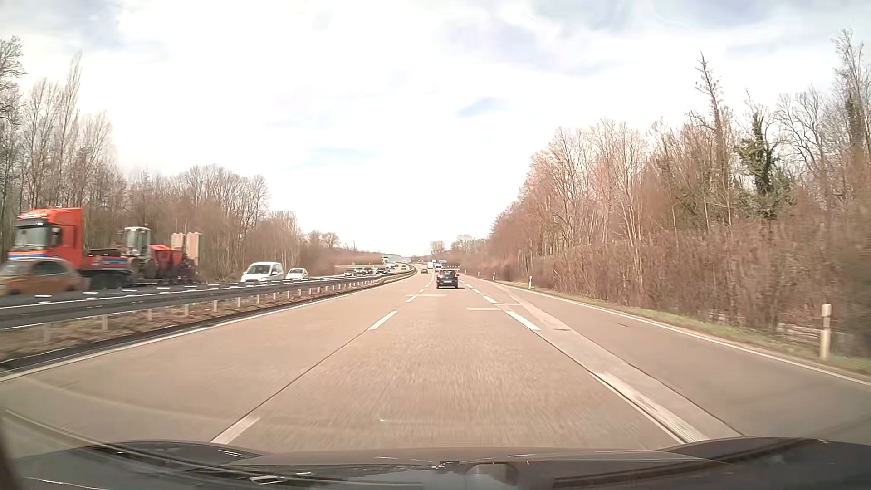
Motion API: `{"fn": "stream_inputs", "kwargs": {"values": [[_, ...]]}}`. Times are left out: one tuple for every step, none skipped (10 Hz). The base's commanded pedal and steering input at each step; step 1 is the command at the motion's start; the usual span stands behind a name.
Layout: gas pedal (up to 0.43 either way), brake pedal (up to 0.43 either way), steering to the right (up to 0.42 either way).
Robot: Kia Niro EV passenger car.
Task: Follow the waypoints while adhering to traffic rules and regulations
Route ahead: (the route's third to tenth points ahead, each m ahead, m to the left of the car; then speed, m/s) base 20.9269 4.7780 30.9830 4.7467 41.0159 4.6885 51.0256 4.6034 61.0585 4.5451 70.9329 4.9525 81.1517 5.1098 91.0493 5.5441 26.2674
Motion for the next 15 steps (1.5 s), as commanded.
{"fn": "stream_inputs", "kwargs": {"values": [[0.197, 0.000, 0.000], [0.197, 0.000, 0.000], [0.197, 0.000, 0.000], [0.197, 0.000, 0.000], [0.197, 0.000, 0.001], [0.197, 0.000, 0.000], [0.197, 0.000, 0.000], [0.189, 0.000, 0.000], [0.189, 0.000, 0.001], [0.189, 0.000, 0.001], [0.189, 0.000, 0.001], [0.177, 0.000, 0.001], [0.177, 0.000, 0.000], [0.177, 0.000, 0.001], [0.177, 0.000, 0.001]]}}
